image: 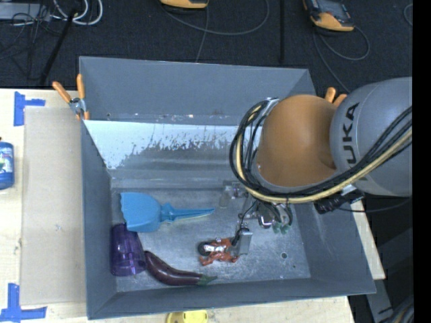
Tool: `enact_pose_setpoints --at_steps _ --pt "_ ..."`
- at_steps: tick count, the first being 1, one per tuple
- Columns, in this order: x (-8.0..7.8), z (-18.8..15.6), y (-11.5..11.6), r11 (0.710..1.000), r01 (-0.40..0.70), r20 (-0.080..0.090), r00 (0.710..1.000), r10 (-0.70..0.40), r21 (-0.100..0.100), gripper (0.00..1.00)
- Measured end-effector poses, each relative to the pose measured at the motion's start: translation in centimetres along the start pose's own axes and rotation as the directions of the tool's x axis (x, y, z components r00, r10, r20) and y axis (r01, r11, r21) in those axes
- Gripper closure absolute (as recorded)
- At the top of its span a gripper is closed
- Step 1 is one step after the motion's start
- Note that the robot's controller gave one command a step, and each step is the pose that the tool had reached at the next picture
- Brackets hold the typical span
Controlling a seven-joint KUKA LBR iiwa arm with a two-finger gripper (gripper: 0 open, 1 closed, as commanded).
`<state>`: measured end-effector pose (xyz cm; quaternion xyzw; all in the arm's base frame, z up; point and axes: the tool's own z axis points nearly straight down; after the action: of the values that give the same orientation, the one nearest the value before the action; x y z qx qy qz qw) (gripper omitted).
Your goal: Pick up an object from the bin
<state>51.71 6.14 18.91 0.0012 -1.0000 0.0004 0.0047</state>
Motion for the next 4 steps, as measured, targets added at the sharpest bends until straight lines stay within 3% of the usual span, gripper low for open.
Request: enact_pose_setpoints --at_steps 1,2,3,4 --pt "-0.2 -0.4 0.0 1.0 -0.001 0.008 1.0 0.001 -0.001 0.0" --pt "0.9 4.3 -2.4 0.998 0.067 0.013 0.998 -0.067 -0.001 0.0" --pt "0.4 9.1 -4.2 0.996 0.094 0.008 0.996 -0.094 0.0 0.0" --pt "0.8 12.0 -4.4 0.964 0.265 0.006 0.964 -0.265 0.0 1.0"
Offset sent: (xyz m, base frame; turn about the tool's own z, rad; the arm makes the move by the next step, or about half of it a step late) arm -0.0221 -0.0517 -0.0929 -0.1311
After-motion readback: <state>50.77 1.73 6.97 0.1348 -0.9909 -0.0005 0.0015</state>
